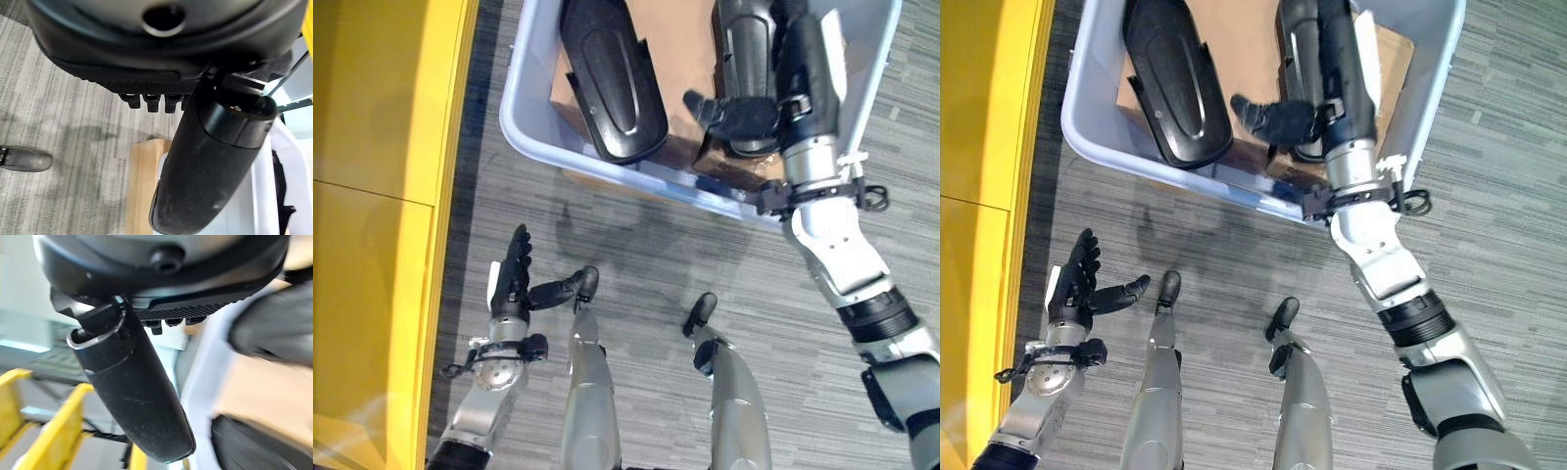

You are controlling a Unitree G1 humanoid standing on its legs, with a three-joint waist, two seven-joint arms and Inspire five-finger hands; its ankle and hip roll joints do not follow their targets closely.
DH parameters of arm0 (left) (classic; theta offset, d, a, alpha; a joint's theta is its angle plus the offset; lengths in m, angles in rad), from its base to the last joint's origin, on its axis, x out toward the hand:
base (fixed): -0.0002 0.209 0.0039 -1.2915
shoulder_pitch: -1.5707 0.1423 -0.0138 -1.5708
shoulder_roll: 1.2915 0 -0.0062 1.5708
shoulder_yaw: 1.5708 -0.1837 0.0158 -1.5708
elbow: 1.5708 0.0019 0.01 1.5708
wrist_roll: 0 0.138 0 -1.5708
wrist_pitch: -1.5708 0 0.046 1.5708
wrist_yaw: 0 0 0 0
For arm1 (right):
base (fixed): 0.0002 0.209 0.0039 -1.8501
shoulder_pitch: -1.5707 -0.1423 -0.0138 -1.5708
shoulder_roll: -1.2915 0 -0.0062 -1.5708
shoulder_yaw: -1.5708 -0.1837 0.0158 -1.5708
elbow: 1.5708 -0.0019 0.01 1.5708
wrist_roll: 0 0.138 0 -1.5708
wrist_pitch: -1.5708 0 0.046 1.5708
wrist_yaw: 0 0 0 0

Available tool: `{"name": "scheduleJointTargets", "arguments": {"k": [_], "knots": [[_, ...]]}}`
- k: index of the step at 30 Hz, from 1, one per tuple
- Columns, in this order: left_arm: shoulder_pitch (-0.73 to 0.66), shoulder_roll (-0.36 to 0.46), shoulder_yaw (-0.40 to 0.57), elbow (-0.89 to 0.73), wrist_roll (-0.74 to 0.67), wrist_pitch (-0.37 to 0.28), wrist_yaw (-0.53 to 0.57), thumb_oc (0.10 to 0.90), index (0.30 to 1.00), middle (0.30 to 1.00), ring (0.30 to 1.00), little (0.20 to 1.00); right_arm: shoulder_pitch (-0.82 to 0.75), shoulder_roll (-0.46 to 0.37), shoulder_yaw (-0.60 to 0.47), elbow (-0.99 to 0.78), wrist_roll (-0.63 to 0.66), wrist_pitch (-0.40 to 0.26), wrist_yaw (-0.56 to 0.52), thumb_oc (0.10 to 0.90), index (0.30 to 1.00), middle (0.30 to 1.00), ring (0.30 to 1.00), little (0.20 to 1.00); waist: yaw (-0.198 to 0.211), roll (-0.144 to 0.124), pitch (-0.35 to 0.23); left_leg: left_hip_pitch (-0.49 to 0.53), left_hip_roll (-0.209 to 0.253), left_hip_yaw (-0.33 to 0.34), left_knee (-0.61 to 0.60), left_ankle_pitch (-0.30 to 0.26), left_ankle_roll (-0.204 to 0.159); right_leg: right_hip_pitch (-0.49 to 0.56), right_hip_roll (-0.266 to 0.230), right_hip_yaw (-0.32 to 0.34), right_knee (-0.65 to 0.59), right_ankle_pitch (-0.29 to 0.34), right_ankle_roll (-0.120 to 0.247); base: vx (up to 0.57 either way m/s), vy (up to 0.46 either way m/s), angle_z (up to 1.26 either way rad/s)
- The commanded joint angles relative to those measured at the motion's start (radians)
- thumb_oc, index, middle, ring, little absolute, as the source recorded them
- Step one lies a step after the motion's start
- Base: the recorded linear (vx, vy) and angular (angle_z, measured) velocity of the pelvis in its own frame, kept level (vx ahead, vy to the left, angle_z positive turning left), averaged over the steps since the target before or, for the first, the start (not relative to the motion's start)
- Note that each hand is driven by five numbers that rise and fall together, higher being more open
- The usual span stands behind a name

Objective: Move parts from the plastic box to the shelf.

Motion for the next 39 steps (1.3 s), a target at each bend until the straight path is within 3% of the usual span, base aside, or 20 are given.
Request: {"name": "scheduleJointTargets", "arguments": {"k": [1, 15, 25, 32, 39], "knots": [[0.059, 0.046, 0.018, -0.093, 0.038, -0.055, -0.002, 0.9, 1.0, 1.0, 1.0, 1.0, -0.092, -0.025, -0.055, -0.089, -0.081, -0.106, -0.036, 0.9, 1.0, 1.0, 1.0, 1.0, -0.015, -0.042, -0.072, 0.135, 0.049, 0.037, -0.063, 0.066, -0.021, 0.131, -0.024, 0.004, -0.168, 0.089, 0.106, 0.01, 0.014, -0.03], [0.087, 0.049, 0.032, -0.076, 0.069, -0.058, -0.013, 0.9, 1.0, 1.0, 1.0, 1.0, 0.053, -0.131, -0.011, -0.042, -0.277, -0.032, -0.003, 0.9, 1.0, 1.0, 1.0, 1.0, -0.047, -0.035, -0.094, 0.176, 0.055, 0.061, -0.063, 0.05, -0.01, 0.142, -0.024, 0.031, -0.159, 0.087, 0.11, -0.01, 0.014, -0.03], [0.087, 0.062, 0.012, -0.07, 0.084, -0.076, -0.028, 0.9, 1.0, 1.0, 1.0, 1.0, -0.097, -0.291, 0.179, 0.14, -0.462, 0.027, 0.021, 0.9, 1.0, 1.0, 1.0, 1.0, -0.048, -0.029, -0.086, 0.182, 0.052, 0.074, -0.063, 0.045, -0.004, 0.125, -0.029, 0.053, -0.157, 0.095, 0.111, -0.01, 0.011, -0.07], [0.064, 0.061, 0.0, -0.055, 0.094, -0.081, -0.027, 0.9, 1.0, 1.0, 1.0, 1.0, -0.182, -0.31, 0.263, 0.2, -0.542, 0.047, 0.024, 0.9, 1.0, 1.0, 1.0, 1.0, -0.047, -0.018, -0.072, 0.175, 0.05, 0.077, -0.063, 0.048, -0.003, 0.108, -0.033, 0.06, -0.149, 0.091, 0.112, 0.0, -0.001, -0.01], [0.038, 0.046, -0.007, -0.04, 0.1, -0.079, -0.014, 0.9, 1.0, 1.0, 1.0, 1.0, -0.206, -0.288, 0.283, 0.229, -0.56, 0.053, 0.023, 0.9, 1.0, 1.0, 1.0, 1.0, -0.047, -0.009, -0.058, 0.164, 0.046, 0.077, -0.063, 0.05, -0.002, 0.092, -0.037, 0.062, -0.141, 0.09, 0.11, 0.0, -0.001, 0.0]]}}
